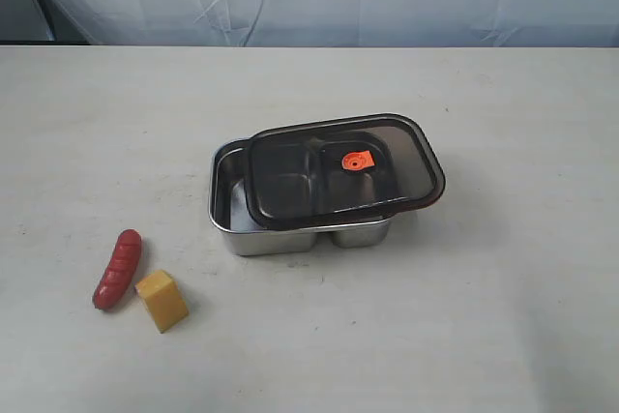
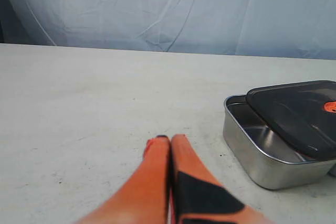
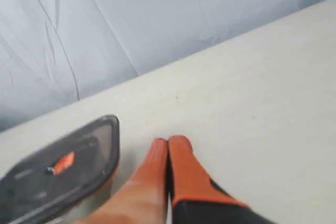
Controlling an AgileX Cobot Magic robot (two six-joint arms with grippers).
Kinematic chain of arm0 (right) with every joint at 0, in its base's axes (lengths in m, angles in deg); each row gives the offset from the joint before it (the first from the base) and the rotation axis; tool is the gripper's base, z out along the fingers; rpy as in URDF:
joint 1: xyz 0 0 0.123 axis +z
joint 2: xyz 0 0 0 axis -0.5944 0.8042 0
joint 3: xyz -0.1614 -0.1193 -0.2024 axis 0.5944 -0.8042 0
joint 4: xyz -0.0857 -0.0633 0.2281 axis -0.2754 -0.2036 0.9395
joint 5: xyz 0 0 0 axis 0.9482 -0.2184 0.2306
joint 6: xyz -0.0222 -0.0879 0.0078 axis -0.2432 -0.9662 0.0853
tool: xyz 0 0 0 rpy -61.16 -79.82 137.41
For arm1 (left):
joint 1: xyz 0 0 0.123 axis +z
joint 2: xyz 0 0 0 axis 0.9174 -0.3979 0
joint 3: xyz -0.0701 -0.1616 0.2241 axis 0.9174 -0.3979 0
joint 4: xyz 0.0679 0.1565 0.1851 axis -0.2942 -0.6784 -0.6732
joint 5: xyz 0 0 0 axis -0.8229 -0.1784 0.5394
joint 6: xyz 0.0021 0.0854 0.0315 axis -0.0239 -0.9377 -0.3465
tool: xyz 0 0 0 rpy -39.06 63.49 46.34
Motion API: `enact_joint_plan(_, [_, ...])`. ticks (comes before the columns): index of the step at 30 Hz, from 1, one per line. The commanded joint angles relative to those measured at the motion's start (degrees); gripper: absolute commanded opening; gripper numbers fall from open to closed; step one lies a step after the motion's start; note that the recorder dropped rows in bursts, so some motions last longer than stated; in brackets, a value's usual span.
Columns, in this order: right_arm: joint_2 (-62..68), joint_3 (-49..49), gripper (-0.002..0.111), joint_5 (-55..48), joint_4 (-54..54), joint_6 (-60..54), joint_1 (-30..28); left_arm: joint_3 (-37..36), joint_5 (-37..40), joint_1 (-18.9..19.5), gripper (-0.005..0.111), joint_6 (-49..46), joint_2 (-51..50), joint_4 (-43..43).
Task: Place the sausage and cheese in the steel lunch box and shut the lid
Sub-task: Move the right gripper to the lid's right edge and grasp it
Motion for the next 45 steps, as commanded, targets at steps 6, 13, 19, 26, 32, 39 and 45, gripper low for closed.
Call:
enact_joint_plan(6, [-0.43, -0.10, -0.001, 4.06, 29.96, 3.20, -0.22, -0.07, -0.16, -0.34, 0.000, -0.15, 0.29, -0.35])
enact_joint_plan(13, [-0.43, 2.80, -0.001, -6.82, 36.18, -17.51, -0.22, -0.07, -0.16, -0.34, 0.000, -0.15, 0.29, -0.35])
enact_joint_plan(19, [8.79, 7.82, -0.001, -7.24, 34.98, -25.01, -0.22, -0.07, -0.16, -0.34, 0.000, -0.15, 0.29, -0.35])
enact_joint_plan(26, [41.70, 16.23, -0.001, -16.03, 34.99, -36.71, -0.22, -0.07, -0.16, -0.34, 0.000, -0.15, 0.29, -0.35])
enact_joint_plan(32, [70.94, 32.82, -0.001, -26.22, 38.75, -42.43, -0.22, -0.07, -0.16, -0.34, 0.000, -0.15, 0.29, -0.35])
enact_joint_plan(39, [91.87, 50.27, -0.001, -47.99, 46.47, -55.58, -3.28, -0.07, -0.16, -0.34, 0.000, -0.15, 0.29, -0.35])
enact_joint_plan(45, [96.45, 54.62, -0.001, -50.69, 45.96, -56.12, -10.34, -0.07, -0.16, -0.46, 0.000, -0.15, 0.29, -0.35])
